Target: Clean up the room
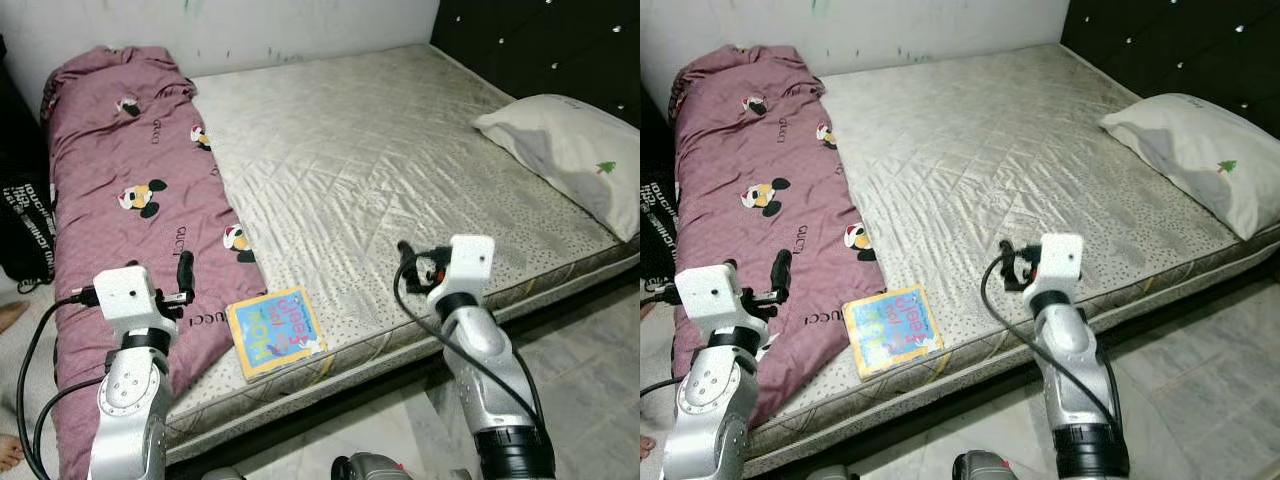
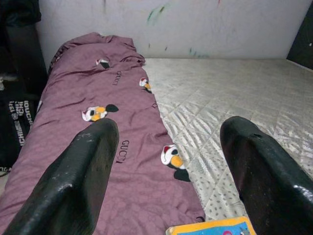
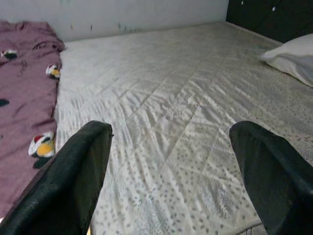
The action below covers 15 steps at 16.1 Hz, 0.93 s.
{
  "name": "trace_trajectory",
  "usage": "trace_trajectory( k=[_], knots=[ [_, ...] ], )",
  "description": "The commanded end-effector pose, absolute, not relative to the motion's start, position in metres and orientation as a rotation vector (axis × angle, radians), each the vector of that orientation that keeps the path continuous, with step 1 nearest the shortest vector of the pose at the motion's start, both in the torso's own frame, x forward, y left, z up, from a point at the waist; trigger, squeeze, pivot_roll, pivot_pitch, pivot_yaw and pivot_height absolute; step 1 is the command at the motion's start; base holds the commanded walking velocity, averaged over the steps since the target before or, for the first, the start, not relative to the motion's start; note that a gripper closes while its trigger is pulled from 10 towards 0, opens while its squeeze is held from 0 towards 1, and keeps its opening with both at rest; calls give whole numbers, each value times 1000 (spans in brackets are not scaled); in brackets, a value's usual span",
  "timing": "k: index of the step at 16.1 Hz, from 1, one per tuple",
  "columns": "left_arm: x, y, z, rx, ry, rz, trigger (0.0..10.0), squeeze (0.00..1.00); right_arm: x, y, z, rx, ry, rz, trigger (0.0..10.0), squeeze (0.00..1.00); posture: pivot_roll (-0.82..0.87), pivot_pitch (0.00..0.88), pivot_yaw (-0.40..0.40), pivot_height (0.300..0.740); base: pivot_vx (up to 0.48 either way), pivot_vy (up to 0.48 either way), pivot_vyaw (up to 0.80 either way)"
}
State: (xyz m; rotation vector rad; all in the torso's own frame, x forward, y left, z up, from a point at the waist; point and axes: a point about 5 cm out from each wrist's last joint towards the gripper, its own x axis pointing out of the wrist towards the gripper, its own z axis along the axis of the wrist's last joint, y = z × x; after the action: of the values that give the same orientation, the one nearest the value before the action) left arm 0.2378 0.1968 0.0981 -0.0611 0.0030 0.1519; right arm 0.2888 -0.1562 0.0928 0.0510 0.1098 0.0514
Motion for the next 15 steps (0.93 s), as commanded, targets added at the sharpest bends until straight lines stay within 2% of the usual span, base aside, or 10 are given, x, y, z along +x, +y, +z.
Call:
trace_trajectory(
  k=[1, 11, 15],
  knots=[
    [237, 196, 96, -63, 13, 138, 10000, 0, 290, -155, 101, 38, 71, 62, 10000, 0, -22, 40, -15, 740, 0, 0, 0],
    [237, 194, 95, -44, 13, 113, 10000, 0, 287, -153, 99, 39, 77, 79, 10000, 0, -20, 32, -16, 740, 0, 0, 0],
    [238, 193, 95, -37, 10, 112, 10000, 0, 288, -152, 99, 39, 81, 94, 10000, 0, -20, 32, -19, 711, 0, 0, 0]
  ],
)
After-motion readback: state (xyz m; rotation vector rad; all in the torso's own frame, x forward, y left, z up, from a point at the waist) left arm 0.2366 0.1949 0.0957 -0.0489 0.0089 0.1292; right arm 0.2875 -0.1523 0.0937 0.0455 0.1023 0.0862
